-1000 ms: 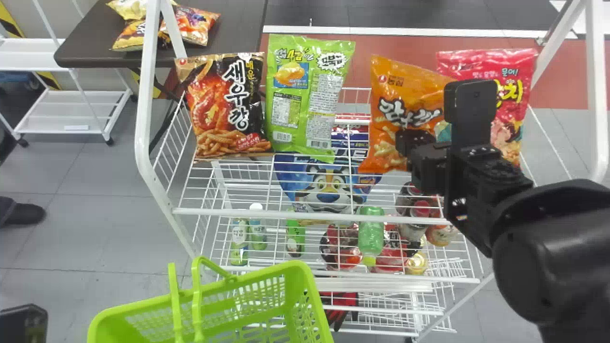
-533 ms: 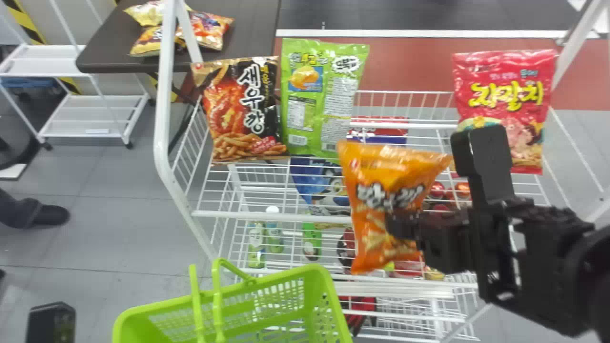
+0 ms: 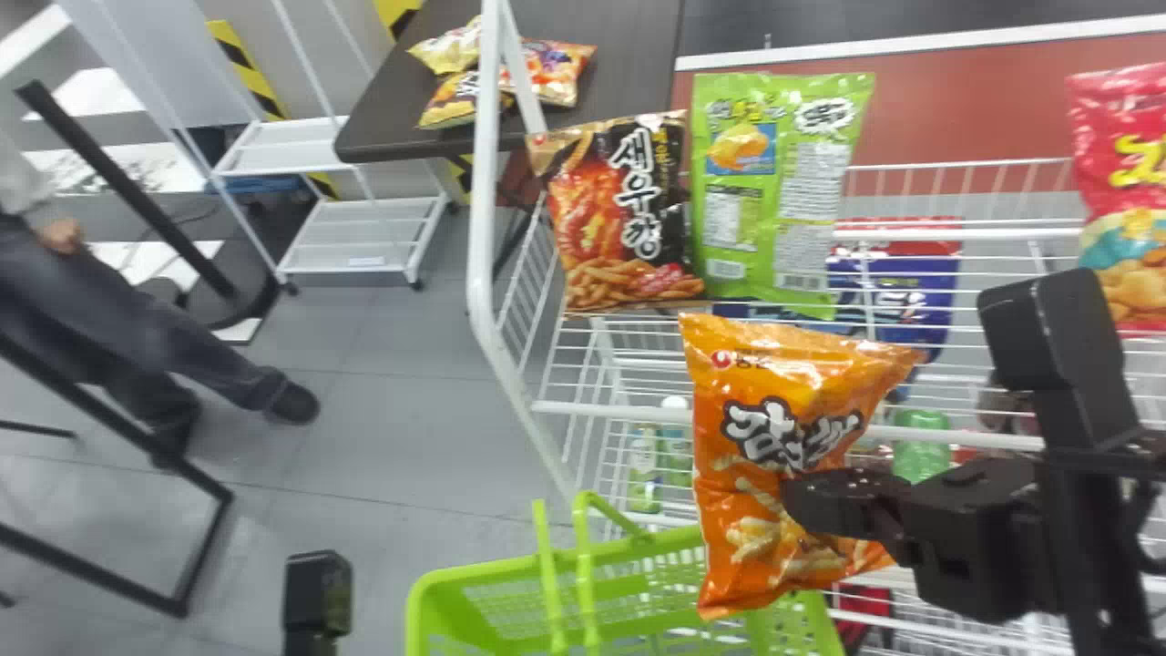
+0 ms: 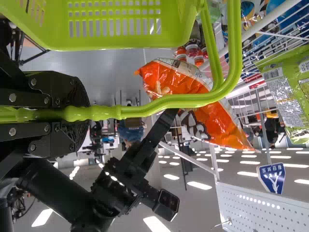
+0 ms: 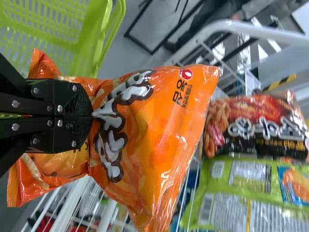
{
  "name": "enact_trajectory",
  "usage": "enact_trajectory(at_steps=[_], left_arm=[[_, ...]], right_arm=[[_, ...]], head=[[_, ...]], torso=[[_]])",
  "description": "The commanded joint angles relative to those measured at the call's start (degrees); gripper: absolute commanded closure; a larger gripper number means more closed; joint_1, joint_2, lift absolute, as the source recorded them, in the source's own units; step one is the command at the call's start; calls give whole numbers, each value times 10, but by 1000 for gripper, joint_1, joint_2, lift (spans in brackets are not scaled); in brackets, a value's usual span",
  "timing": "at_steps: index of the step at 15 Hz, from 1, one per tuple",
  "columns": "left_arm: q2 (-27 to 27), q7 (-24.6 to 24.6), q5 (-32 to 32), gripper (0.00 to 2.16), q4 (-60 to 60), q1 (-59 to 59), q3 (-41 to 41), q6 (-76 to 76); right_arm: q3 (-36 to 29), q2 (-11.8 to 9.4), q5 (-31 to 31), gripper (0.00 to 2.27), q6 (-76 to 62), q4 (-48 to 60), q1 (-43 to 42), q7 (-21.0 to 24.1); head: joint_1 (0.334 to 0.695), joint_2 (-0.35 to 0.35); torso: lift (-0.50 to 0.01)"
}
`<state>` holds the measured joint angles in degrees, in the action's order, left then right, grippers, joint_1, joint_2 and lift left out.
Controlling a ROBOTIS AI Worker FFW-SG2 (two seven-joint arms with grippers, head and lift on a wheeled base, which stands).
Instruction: Hold basket handle with left hand then pick Gamjakkang with right hand and place into basket
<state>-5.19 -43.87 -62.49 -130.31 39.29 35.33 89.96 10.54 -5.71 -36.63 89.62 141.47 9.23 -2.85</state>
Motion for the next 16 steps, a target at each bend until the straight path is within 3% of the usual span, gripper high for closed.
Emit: enact_trajectory(at_steps=[1,4,6,7,8,9,13,15,16], left_arm=[[0,-1,0,2148,1,0,-1,1],[2,-5,-1,2148,1,0,-2,1],[2,-10,-1,2148,3,0,0,1],[2,-12,-1,2148,3,0,0,1],[2,-12,-1,2148,3,0,0,1],[2,-12,-1,2148,4,0,0,1],[1,-13,-1,2148,10,-1,0,1],[1,-15,-1,2148,11,-1,0,1],[1,-15,-1,2148,11,-1,0,1]], right_arm=[[33,3,-25,2246,5,-22,2,-7],[71,9,-22,2243,5,-47,2,2],[97,9,-9,2051,5,-71,8,1],[110,9,9,1757,5,-79,10,-1],[117,8,18,785,5,-90,10,-7],[120,8,23,56,5,-95,10,-12],[112,2,53,63,5,-85,16,-48],[121,-6,140,56,3,-61,32,-79],[131,-12,201,53,-69,-54,50,-77]], head=[[695,349],[695,350],[695,350],[695,350],[695,350],[695,350],[695,350],[695,350],[695,350]], torso=[[-18],[-18],[-18],[-18],[-18],[-18],[-18],[-18],[-18]])
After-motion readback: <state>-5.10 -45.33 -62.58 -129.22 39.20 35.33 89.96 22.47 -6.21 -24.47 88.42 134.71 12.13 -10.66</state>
